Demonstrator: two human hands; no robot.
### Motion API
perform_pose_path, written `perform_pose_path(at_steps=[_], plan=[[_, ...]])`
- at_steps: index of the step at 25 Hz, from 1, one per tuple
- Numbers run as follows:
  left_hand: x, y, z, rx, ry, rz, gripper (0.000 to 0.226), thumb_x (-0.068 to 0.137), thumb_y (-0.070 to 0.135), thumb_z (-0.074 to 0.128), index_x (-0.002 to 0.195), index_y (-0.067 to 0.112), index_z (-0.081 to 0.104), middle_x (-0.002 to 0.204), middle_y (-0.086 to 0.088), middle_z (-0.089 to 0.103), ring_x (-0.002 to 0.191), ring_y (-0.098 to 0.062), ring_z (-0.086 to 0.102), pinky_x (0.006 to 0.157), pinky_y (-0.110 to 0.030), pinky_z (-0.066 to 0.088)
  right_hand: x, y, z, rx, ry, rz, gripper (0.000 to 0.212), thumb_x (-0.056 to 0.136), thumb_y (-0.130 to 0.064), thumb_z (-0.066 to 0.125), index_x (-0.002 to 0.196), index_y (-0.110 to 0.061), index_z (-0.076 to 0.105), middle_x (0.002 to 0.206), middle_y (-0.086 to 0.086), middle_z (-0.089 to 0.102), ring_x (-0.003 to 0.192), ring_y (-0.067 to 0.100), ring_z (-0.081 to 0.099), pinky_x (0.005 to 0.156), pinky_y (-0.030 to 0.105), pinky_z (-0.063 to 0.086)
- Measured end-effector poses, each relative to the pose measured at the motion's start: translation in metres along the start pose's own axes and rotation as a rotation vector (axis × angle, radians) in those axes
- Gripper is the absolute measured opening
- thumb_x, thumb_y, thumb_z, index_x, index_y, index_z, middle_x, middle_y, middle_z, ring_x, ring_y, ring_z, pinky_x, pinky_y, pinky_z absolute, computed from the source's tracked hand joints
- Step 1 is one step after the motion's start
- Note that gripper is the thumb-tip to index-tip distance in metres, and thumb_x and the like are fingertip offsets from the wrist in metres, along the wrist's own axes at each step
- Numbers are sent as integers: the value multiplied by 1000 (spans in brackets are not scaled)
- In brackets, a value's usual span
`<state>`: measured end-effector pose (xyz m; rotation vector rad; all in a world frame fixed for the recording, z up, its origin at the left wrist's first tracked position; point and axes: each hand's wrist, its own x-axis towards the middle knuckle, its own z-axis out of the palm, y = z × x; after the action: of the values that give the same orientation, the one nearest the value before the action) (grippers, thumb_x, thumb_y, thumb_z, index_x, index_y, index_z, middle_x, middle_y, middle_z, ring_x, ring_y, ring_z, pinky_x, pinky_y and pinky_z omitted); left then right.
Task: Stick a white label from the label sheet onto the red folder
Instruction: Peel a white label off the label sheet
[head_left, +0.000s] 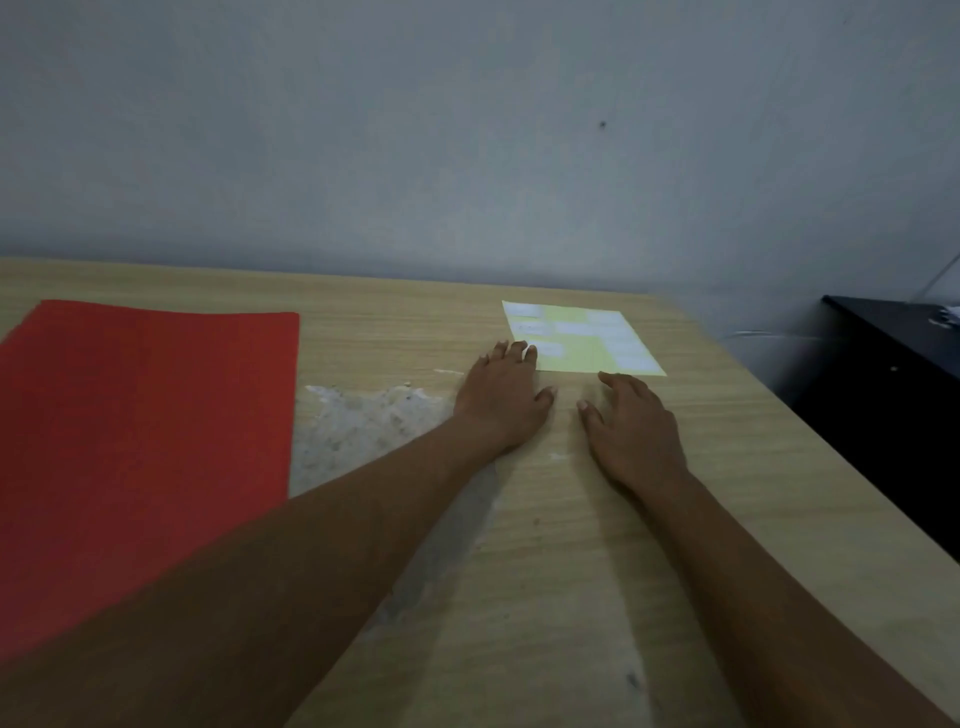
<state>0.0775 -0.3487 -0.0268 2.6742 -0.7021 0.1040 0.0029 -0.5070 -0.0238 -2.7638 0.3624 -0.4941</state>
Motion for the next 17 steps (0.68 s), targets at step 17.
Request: perform_pose_path(at_steps=[17], plan=[[-98, -36, -29, 137, 42, -11, 65, 97, 52, 29, 147, 13, 43, 154, -4, 43, 144, -21, 36, 117, -38, 28, 5, -40, 20, 48, -168, 6, 68, 94, -58, 41, 153, -26, 30, 165, 3, 17, 153, 22, 9, 120, 42, 16]])
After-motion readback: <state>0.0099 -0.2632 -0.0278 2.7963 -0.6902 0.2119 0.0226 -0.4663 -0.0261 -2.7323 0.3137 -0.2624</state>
